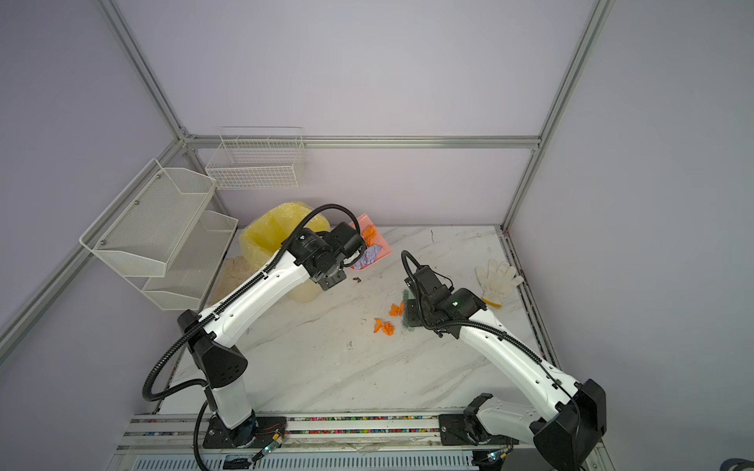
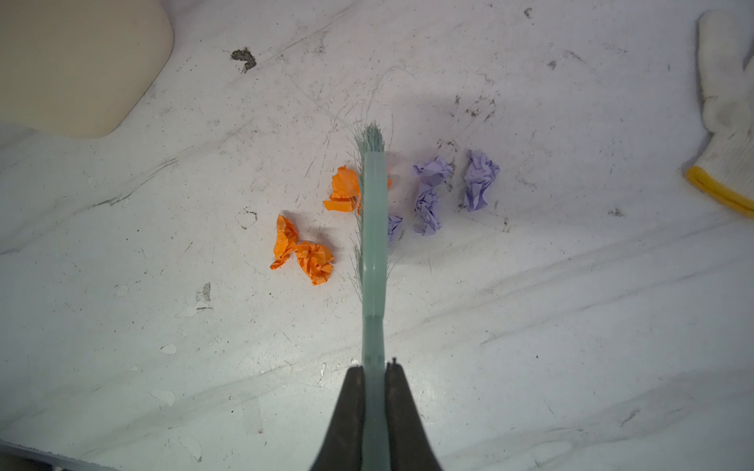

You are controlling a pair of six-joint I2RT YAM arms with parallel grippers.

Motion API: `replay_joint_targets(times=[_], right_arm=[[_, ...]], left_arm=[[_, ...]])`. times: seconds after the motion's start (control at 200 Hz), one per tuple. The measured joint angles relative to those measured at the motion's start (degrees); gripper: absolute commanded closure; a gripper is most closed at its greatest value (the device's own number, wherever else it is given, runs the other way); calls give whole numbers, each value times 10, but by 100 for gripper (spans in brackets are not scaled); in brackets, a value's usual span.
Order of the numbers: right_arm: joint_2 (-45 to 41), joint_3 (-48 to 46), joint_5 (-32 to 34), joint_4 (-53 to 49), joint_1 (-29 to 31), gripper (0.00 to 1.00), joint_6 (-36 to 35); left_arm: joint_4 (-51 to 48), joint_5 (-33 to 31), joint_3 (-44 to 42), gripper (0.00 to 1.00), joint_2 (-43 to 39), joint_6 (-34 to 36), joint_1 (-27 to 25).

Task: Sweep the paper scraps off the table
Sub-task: 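Lift the filled pink dustpan with the left gripper toward the bin while the right withdraws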

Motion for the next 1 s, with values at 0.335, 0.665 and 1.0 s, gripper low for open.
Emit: replay_joint_targets(times=[0.335,0.665,1.0], right_arm=[[5,-11,-5,6,-2,100,-4],[8,-21,-17,18,-4,100,-4],[23,-28,-31,37,-5,100,-6]], left_arm=[[4,-7,97,91,33,25,34],[20,-17,121,91,30,43,88],[23,-44,120,91,-12,44,131]])
